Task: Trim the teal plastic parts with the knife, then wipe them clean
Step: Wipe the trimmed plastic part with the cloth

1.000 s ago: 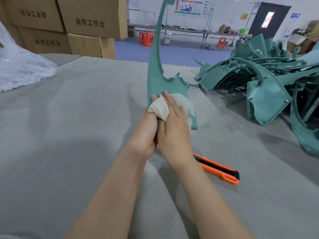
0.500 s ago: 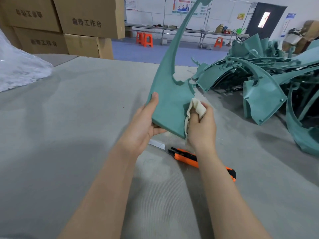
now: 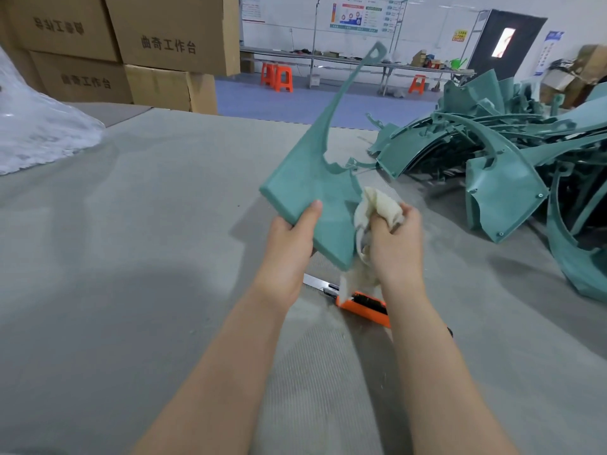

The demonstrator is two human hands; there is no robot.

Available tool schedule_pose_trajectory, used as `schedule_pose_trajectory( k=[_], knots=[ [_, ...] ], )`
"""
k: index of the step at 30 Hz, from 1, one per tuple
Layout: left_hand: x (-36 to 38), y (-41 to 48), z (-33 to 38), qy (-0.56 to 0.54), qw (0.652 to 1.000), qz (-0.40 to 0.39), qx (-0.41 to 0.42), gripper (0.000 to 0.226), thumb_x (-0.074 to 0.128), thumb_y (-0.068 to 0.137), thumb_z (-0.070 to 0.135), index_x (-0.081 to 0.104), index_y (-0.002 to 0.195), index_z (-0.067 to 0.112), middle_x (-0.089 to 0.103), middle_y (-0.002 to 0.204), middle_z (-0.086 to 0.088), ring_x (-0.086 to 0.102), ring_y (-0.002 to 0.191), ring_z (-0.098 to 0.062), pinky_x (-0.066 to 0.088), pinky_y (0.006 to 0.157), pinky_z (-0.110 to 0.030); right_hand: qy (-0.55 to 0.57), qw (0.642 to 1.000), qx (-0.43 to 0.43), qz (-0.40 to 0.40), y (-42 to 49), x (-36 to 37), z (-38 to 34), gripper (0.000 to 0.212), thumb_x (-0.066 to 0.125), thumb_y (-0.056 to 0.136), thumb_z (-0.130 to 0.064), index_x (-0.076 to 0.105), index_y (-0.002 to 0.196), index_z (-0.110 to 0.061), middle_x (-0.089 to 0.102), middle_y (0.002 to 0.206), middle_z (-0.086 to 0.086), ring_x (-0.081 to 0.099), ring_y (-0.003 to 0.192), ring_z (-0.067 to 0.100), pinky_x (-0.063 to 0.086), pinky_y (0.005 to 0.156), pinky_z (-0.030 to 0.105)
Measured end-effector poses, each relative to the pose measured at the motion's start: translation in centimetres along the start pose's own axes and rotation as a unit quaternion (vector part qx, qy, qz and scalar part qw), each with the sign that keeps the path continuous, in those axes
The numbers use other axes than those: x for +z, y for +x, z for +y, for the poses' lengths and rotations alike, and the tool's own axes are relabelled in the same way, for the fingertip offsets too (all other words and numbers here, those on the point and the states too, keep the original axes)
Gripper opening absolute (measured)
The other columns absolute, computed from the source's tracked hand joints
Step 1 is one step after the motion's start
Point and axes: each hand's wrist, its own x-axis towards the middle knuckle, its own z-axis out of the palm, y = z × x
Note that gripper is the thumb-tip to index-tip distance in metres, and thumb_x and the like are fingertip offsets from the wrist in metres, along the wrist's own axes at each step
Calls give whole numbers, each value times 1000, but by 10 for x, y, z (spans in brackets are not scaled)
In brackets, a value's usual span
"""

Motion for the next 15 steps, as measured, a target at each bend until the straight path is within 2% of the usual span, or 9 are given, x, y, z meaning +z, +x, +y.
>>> schedule_pose_trajectory(
  k=[1, 3, 5, 7, 8, 11, 13, 15],
  knots=[
    [-3, 1, 1, 12, 1000, 10, 3, 19, 55, 95, 15, 68, 84, 22, 74, 88, 6, 69, 95, -17, 51, 96, -46, 24, 999, 11, 24, 1, -4, -2, 21, 47, 93, -13, 45, 112, -23, 55, 89, -10, 56, 86, 16, 46, 76, 34],
    [-6, 3, 3, 35, 999, 23, 3, 18, 57, 92, 14, 69, 81, 21, 74, 90, 0, 69, 98, -25, 51, 95, -51, 97, 993, 23, 56, 2, -12, -7, 26, 51, 94, -12, 45, 117, -23, 56, 93, -8, 58, 80, 8, 47, 71, 27],
    [-7, 2, 4, 58, 998, 22, 1, 16, 60, 90, 15, 71, 80, 22, 75, 89, -1, 70, 96, -26, 53, 91, -51, 190, 981, 7, 35, -2, -13, -15, 25, 56, 94, -11, 47, 112, -26, 59, 93, -8, 60, 70, -3, 47, 65, 18],
    [-5, 1, 3, 80, 997, 14, 4, 14, 62, 91, 22, 72, 82, 24, 75, 88, 2, 71, 90, -21, 55, 88, -48, 269, 963, -26, -8, -10, -7, -24, 23, 59, 93, -11, 49, 107, -26, 62, 92, -9, 62, 70, -6, 49, 65, 15],
    [-4, 0, 3, 88, 996, 5, 5, 15, 60, 93, 28, 72, 84, 25, 76, 88, 3, 71, 89, -19, 56, 87, -46, 275, 960, -48, -21, -14, -2, -26, 24, 62, 90, -13, 49, 106, -26, 61, 92, -8, 62, 72, -6, 49, 66, 14],
    [0, -3, 5, 105, 994, -28, -3, 29, 51, 96, 44, 73, 84, 29, 75, 89, 3, 71, 89, -17, 57, 83, -40, 149, 977, -155, 5, -30, 11, -28, 27, 60, 80, -8, 47, 94, -26, 56, 89, -9, 56, 73, -6, 44, 66, 12],
    [0, -4, 5, 100, 994, -31, 1, 26, 51, 97, 39, 72, 89, 25, 75, 92, -3, 71, 92, -23, 56, 82, -43, 18, 975, -220, 24, -35, 16, -22, 25, 63, 77, -1, 51, 92, -18, 56, 93, -2, 53, 84, 9, 41, 73, 21],
    [0, -4, 6, 58, 997, -37, -16, 25, 51, 97, 32, 70, 102, 16, 74, 99, -9, 70, 94, -25, 57, 80, -41, -104, 959, -263, 28, -36, 20, -14, 19, 67, 77, -3, 60, 94, -7, 58, 104, 7, 50, 96, 23, 39, 84, 34]
  ],
)
